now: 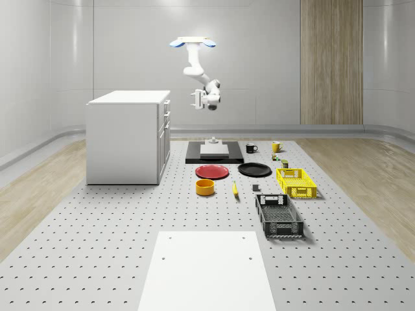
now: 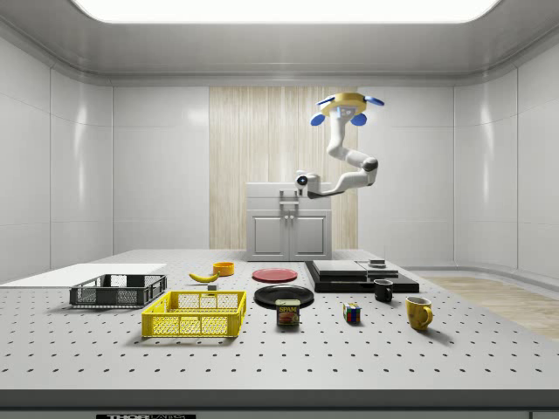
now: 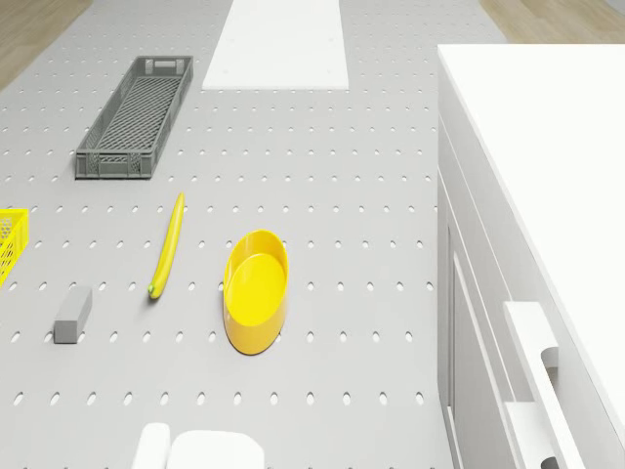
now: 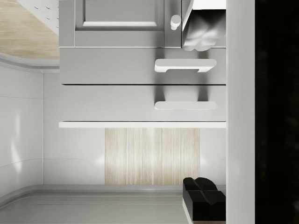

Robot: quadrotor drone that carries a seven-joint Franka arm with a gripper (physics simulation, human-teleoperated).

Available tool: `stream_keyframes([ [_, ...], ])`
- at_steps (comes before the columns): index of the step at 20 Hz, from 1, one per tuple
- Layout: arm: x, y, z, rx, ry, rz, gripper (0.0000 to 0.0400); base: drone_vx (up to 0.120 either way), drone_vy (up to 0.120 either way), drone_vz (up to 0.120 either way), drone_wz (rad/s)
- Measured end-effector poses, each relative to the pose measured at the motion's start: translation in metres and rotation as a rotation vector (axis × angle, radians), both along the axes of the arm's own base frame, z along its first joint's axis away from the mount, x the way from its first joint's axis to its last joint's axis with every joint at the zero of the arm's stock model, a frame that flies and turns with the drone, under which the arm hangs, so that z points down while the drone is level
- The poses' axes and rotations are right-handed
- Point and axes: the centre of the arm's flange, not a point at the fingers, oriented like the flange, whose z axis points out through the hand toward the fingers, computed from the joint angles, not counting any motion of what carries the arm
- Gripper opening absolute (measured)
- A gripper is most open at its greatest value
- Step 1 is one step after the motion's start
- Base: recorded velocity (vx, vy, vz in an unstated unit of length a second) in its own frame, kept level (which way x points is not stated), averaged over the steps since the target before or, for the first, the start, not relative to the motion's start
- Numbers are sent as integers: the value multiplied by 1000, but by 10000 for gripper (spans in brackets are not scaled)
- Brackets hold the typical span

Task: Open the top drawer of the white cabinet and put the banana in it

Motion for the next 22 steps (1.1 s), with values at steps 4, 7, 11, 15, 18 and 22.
stream_keyframes([
  [4,0,0,0,0,0,0,400,40,-90,0,0],
  [7,0,0,0,0,0,0,400,53,-53,0,0],
  [11,0,0,0,0,0,0,400,110,0,0,0],
  [15,0,7,0,0,0,0,400,0,0,0,0],
  [18,0,18,0,0,0,0,400,0,0,0,0],
  [22,0,36,0,0,0,0,400,0,0,0,0],
])
